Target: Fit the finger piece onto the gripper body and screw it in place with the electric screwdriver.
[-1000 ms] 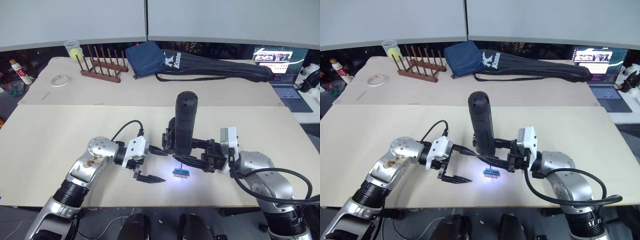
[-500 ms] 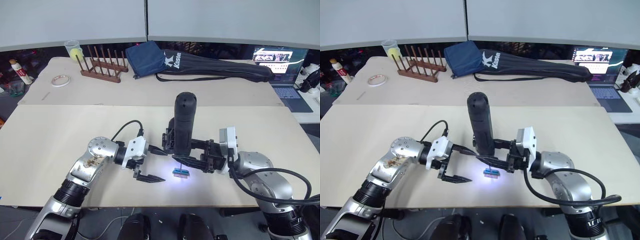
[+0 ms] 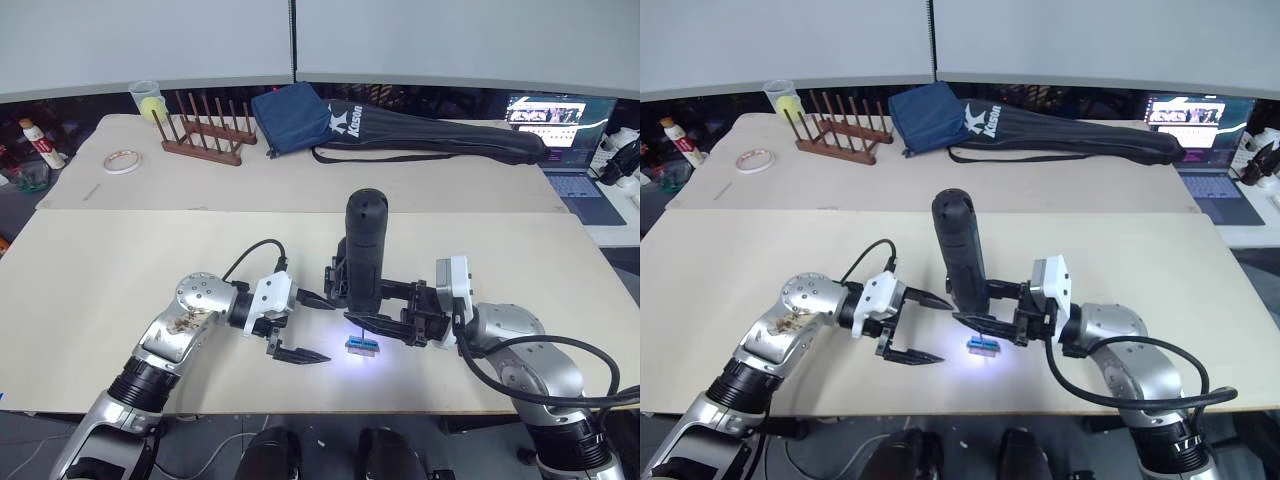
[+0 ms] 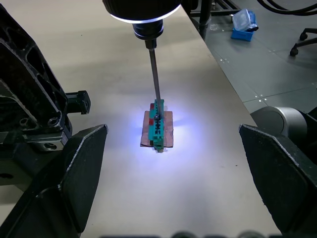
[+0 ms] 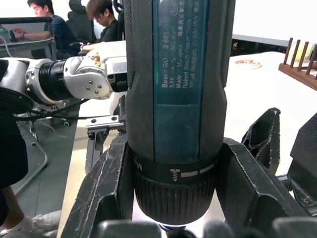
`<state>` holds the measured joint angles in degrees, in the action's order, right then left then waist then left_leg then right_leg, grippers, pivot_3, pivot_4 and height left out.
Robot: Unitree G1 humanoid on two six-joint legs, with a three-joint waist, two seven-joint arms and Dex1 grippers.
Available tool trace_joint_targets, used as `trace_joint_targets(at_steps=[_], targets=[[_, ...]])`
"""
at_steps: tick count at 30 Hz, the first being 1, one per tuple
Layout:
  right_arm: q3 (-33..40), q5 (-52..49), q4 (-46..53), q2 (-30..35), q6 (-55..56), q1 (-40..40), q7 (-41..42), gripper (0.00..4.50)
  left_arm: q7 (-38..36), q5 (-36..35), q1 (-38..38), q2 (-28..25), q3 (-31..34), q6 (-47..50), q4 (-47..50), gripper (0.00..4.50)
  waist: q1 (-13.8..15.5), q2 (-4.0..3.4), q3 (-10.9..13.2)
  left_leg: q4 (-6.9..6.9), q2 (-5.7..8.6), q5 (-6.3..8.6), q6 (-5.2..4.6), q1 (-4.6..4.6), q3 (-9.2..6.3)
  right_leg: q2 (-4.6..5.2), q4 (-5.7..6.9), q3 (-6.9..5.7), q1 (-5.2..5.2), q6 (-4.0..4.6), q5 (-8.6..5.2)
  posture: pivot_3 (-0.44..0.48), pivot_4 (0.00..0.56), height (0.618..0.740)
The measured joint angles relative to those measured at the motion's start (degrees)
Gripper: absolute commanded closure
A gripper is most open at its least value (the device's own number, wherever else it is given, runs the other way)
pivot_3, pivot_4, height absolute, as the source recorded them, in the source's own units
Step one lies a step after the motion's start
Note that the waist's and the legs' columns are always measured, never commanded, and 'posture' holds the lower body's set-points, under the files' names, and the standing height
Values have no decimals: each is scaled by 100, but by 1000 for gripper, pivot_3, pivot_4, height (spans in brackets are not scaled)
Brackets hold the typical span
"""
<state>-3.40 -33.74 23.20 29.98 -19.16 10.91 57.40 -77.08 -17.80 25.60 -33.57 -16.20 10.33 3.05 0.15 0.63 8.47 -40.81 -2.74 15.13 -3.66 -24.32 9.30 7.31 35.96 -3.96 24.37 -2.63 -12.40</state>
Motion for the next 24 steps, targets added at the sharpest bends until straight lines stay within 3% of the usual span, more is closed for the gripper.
trace_joint_targets(at_steps=[24], targets=[[87, -465, 302, 189, -490, -33, -45, 2601, -1, 70, 57, 31, -26, 0, -40, 0, 7, 0, 0, 0, 0, 0, 0, 0, 0, 0, 0, 0, 0, 0, 0, 0, 150, 740]])
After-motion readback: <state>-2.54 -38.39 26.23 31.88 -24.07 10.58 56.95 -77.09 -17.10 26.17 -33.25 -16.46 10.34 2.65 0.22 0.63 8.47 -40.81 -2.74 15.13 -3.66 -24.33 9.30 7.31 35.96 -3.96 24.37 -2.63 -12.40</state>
